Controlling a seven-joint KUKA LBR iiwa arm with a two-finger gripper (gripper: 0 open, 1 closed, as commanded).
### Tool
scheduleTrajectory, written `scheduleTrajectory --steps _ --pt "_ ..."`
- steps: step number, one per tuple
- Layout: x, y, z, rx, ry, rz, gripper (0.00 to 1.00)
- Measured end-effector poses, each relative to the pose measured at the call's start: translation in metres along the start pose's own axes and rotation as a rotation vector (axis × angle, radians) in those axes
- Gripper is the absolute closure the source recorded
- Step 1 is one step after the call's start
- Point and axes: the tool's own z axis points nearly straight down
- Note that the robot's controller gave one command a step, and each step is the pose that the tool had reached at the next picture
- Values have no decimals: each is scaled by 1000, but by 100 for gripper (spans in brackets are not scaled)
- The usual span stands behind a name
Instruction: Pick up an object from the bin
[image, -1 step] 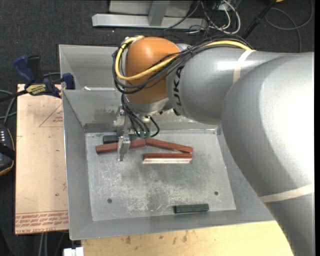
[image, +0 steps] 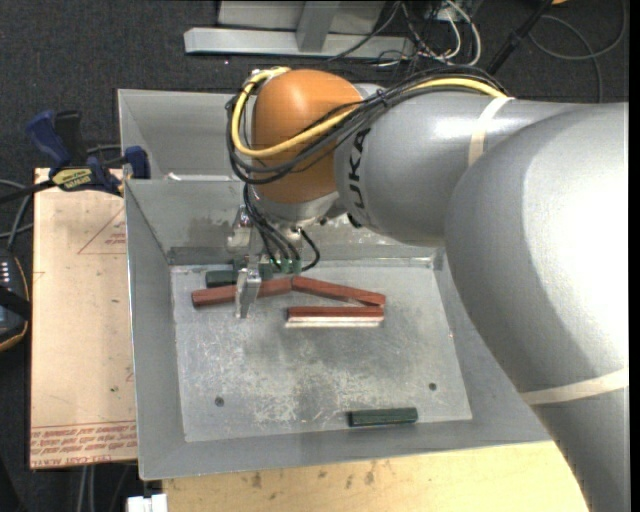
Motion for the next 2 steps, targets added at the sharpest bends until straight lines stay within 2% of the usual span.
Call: scheduleTrajectory --steps 1,2 --pt "5 2 60 -7 -12 75 100" --pt "5 2 60 -7 -12 75 100"
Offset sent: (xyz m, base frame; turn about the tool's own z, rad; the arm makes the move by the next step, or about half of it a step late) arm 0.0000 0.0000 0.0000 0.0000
